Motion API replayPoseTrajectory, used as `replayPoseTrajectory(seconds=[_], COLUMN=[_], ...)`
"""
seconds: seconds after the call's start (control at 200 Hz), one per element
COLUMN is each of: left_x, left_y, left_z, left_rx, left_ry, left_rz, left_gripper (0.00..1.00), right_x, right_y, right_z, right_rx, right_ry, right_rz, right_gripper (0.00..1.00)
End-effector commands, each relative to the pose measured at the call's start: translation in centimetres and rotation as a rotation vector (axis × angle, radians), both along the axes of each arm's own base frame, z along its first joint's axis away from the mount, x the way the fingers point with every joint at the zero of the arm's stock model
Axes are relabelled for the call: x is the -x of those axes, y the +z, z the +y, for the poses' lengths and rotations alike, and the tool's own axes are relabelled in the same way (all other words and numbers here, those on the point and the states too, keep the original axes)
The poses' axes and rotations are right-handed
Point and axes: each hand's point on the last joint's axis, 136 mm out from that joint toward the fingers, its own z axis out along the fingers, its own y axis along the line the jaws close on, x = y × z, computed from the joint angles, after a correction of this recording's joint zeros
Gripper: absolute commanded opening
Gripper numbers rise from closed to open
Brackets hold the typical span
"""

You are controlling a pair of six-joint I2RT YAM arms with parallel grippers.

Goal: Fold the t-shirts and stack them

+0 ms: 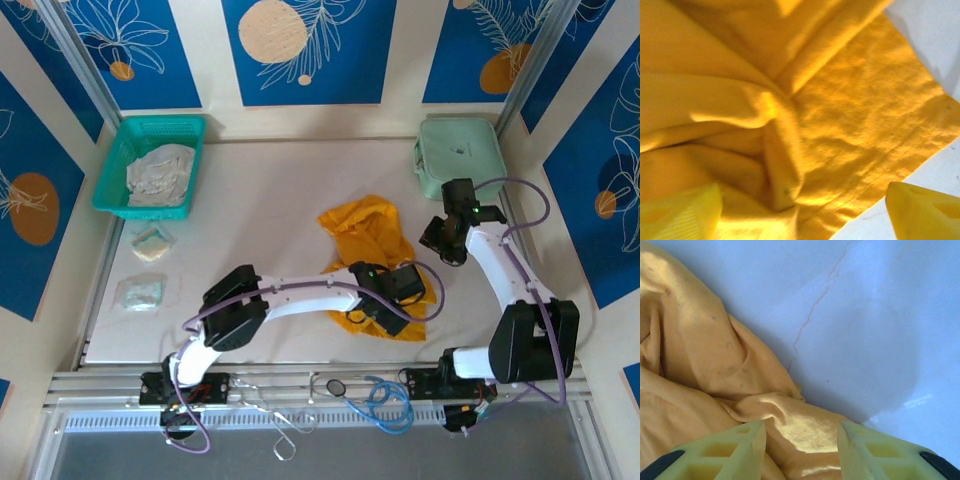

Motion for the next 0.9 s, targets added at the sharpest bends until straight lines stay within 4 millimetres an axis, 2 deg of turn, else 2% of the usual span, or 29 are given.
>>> replayPoseTrajectory(seconds=[0.0, 0.075, 0.14, 0.27, 0.385, 0.485, 0.605, 0.765, 0.896], left_x=[-2.7, -3.6, -4.4, -6.1, -7.8, -9.1, -10.3, -10.6, -10.5], left_y=[6.7, 8.2, 8.5, 6.9, 5.2, 4.0, 3.3, 3.2, 2.1], left_z=[2.4, 4.4, 6.3, 9.6, 11.2, 11.4, 10.4, 8.9, 8.6], left_rx=[0.033, 0.029, 0.025, 0.053, 0.133, 0.241, 0.339, 0.406, 0.423], left_ry=[0.085, 0.144, 0.216, 0.366, 0.482, 0.552, 0.578, 0.574, 0.589], left_rz=[-0.123, -0.141, -0.124, -0.04, 0.047, 0.13, 0.194, 0.231, 0.273], left_gripper=[0.89, 0.89, 0.88, 0.79, 0.68, 0.61, 0.59, 0.58, 0.57], right_x=[1.6, 1.7, 1.7, 1.8, 1.9, 2.1, 2.3, 2.5, 2.5], right_y=[-0.5, -0.5, -0.7, -0.8, -0.8, -0.7, -0.7, -0.8, -1.0], right_z=[0.2, 0.7, 0.9, 1.4, 1.6, 1.6, 1.6, 1.5, 1.6], right_rx=[-0.01, -0.026, -0.031, -0.038, -0.043, -0.038, -0.035, -0.033, -0.036], right_ry=[0.027, 0.038, 0.045, 0.061, 0.07, 0.075, 0.074, 0.078, 0.077], right_rz=[0.047, 0.042, 0.044, 0.049, 0.053, 0.052, 0.053, 0.055, 0.058], right_gripper=[0.43, 0.43, 0.43, 0.42, 0.41, 0.39, 0.39, 0.38, 0.38])
